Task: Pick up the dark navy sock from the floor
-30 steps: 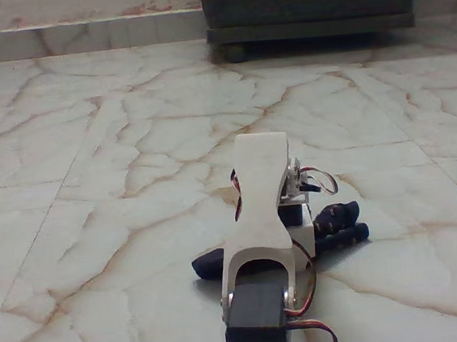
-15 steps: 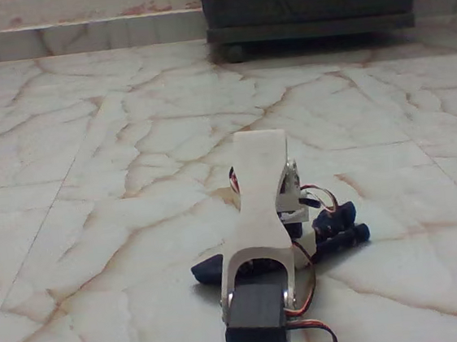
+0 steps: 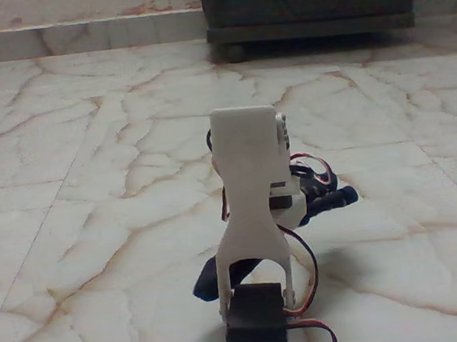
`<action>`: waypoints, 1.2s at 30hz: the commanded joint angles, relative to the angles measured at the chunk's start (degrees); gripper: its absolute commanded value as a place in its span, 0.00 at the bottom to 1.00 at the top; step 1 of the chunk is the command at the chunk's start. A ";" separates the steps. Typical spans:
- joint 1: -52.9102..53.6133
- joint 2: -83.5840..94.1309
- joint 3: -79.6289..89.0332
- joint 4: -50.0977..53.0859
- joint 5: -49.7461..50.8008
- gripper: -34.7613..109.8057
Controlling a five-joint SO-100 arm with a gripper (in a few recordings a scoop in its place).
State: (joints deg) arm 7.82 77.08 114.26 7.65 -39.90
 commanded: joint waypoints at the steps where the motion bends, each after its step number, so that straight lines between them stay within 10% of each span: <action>1: -0.88 8.35 7.21 -4.04 -2.11 0.24; 25: -0.70 56.34 49.57 -19.16 -24.17 0.24; 36: 0.26 60.56 60.82 -41.22 -43.59 0.24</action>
State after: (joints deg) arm 7.65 135.62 175.08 -32.08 -82.71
